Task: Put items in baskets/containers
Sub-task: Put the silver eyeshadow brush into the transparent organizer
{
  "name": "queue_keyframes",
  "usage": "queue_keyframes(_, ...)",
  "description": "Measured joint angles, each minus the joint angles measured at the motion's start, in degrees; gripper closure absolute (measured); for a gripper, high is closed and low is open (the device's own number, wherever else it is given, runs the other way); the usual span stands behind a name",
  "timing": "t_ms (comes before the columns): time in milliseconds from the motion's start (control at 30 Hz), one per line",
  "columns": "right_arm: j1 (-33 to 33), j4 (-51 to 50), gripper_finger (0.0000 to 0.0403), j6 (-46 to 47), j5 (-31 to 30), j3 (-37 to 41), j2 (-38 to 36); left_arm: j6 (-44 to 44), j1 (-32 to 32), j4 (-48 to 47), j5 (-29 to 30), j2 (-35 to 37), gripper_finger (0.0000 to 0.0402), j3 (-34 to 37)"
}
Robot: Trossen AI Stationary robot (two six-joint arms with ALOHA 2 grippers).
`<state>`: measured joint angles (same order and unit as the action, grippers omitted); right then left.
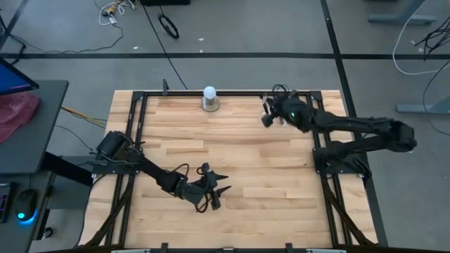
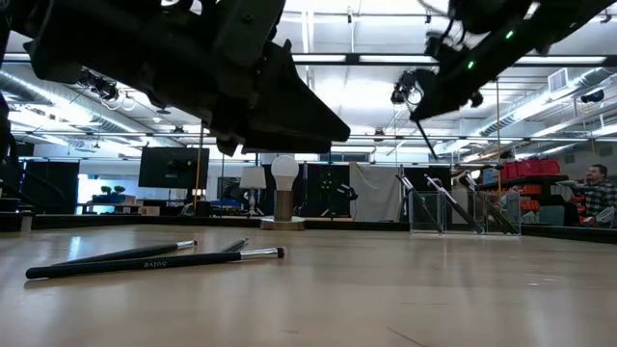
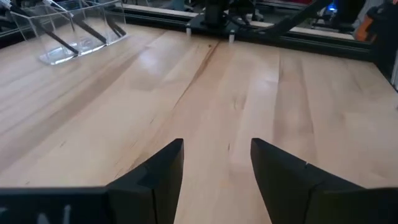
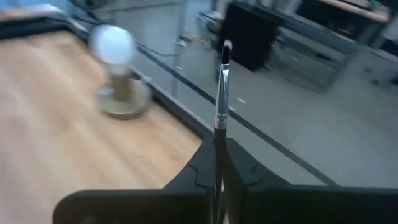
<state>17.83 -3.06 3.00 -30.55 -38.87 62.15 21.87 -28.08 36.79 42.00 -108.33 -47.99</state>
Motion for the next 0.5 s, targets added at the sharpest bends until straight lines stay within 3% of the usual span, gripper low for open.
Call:
queue_keyframes(233, 10.7, 10.7, 0.0397, 0.4, 8.9, 0.0, 10.3, 0.0, 0.0, -0.1, 0.0, 0.0, 0.0209, 0.0)
queue_keyframes(500, 13.8, 12.2, 0.0397, 4.9, 8.7, 0.0, 18.7, 0.5, -0.2, -0.1, 0.0, -0.1, 0.0209, 0.0)
